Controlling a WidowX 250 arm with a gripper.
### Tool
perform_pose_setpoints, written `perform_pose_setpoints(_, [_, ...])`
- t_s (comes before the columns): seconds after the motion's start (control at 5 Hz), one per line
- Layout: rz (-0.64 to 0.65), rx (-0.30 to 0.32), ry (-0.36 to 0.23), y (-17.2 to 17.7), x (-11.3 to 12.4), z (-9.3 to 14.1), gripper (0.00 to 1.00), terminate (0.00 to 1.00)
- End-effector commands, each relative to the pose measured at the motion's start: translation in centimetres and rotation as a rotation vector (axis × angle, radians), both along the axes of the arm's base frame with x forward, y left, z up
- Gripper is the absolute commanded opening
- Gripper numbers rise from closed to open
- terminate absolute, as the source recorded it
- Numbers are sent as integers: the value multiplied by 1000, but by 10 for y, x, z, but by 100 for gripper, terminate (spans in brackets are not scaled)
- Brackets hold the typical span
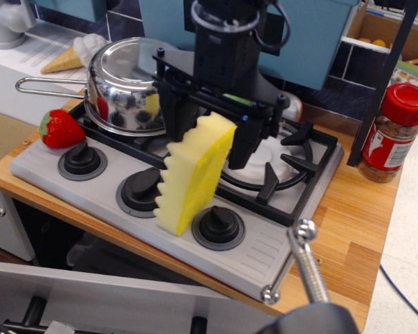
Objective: Wipe pot with sponge
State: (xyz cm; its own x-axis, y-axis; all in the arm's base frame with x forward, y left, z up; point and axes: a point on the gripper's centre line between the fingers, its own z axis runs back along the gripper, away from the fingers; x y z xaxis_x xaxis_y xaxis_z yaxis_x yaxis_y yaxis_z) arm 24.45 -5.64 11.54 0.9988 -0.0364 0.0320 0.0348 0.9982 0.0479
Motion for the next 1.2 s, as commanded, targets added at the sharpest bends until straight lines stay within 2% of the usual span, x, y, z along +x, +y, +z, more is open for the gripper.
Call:
perform_pose_setpoints(0.0, [-8,64,-4,-4,6,-10,100,0])
perform_pose_setpoints(0.2, [8,92,33,-3,8,-16,0,0])
perform_pose_setpoints(0.4, [-7,130,-5,0,8,-20,0,0])
perform_pose_setpoints(0.6, [-117,47,-15,28,28,30,0,0])
perform_pose_setpoints(0.8, [-240,-85,53,74,54,67,0,0])
perform_pose_setpoints(1.0, [-171,-296,119,112,84,91,0,0])
